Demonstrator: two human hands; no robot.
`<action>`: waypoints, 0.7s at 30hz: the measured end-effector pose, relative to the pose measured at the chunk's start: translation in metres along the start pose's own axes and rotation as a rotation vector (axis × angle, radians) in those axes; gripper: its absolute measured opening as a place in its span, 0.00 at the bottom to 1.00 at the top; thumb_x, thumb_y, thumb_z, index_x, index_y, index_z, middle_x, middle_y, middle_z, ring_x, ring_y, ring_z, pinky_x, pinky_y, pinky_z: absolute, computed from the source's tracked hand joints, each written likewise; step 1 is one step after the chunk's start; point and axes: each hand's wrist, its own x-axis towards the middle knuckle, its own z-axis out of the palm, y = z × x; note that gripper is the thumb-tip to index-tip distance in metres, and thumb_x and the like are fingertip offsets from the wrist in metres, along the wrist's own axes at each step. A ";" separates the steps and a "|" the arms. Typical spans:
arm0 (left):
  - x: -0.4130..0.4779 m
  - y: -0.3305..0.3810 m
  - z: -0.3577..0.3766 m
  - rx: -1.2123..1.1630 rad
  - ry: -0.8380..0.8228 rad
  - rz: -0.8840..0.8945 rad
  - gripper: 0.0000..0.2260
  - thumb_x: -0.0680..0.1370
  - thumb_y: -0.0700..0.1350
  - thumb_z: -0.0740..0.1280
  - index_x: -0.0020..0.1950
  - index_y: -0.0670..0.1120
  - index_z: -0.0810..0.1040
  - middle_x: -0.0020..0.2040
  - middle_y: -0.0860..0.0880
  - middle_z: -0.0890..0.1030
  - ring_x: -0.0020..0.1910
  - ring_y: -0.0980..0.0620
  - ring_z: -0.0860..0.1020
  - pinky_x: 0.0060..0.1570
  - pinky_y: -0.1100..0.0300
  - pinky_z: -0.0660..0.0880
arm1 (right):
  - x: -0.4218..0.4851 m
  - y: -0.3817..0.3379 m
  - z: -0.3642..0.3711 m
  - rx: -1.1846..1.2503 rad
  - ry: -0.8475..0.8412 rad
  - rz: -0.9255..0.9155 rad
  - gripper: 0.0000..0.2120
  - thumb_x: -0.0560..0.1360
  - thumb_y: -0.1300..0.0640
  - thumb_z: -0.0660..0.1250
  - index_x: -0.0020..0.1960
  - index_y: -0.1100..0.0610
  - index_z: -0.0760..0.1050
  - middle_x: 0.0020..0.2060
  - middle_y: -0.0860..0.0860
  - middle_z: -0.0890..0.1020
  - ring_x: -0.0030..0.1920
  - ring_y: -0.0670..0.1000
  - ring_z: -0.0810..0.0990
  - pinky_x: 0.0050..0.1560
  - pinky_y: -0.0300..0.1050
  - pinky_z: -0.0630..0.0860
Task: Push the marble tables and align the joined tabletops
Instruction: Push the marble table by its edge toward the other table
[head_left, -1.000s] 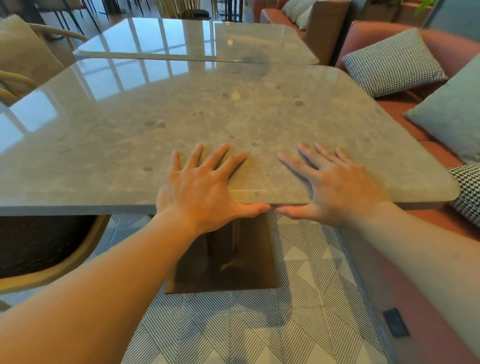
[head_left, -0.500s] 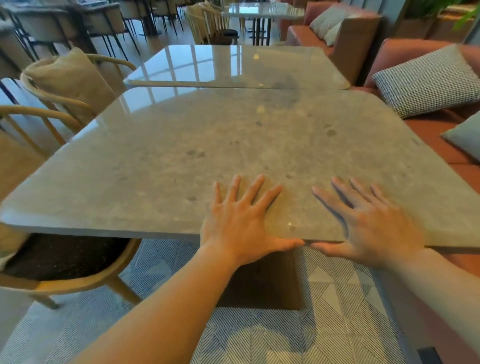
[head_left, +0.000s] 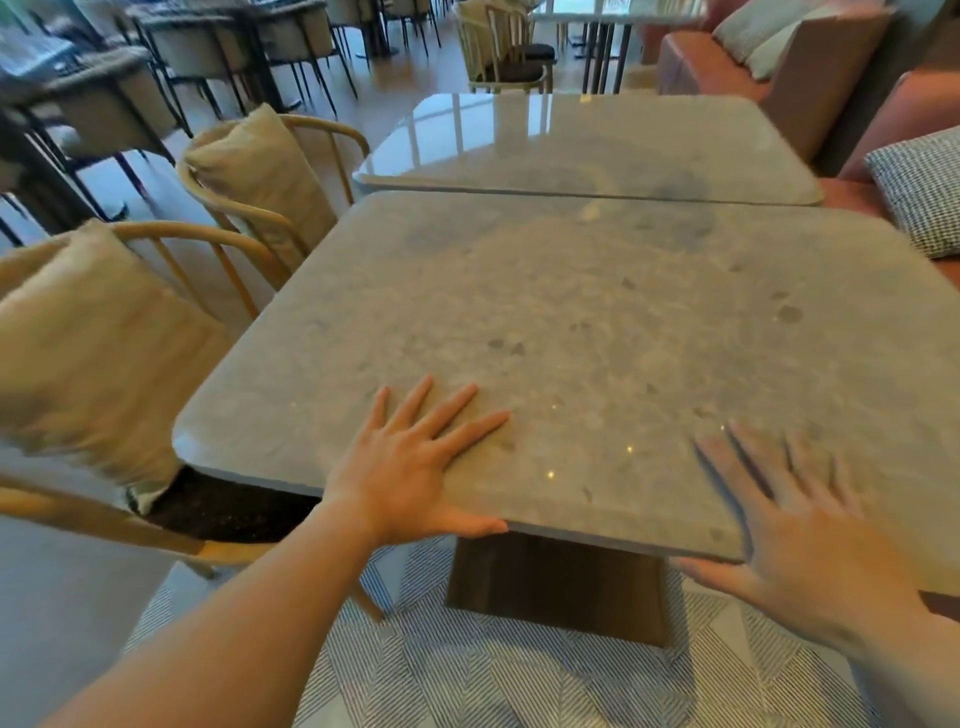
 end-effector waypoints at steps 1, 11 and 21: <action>0.001 -0.001 0.000 -0.010 0.007 0.002 0.47 0.63 0.87 0.44 0.74 0.75 0.25 0.88 0.58 0.42 0.88 0.39 0.46 0.83 0.31 0.45 | 0.007 -0.016 -0.005 0.005 0.015 -0.043 0.53 0.71 0.16 0.48 0.80 0.53 0.69 0.76 0.58 0.76 0.72 0.74 0.76 0.65 0.79 0.74; 0.010 -0.018 0.003 0.009 0.034 0.024 0.48 0.64 0.88 0.44 0.79 0.73 0.32 0.88 0.59 0.43 0.88 0.40 0.44 0.82 0.32 0.42 | 0.030 -0.049 -0.005 0.012 0.188 -0.144 0.49 0.69 0.19 0.54 0.78 0.50 0.74 0.75 0.59 0.77 0.71 0.74 0.76 0.67 0.78 0.72; 0.010 -0.018 0.006 0.020 0.080 0.030 0.48 0.64 0.88 0.43 0.81 0.72 0.35 0.88 0.58 0.47 0.88 0.39 0.49 0.82 0.32 0.47 | 0.032 -0.048 -0.003 0.022 0.175 -0.136 0.50 0.69 0.17 0.51 0.80 0.47 0.69 0.77 0.57 0.75 0.75 0.72 0.73 0.70 0.77 0.70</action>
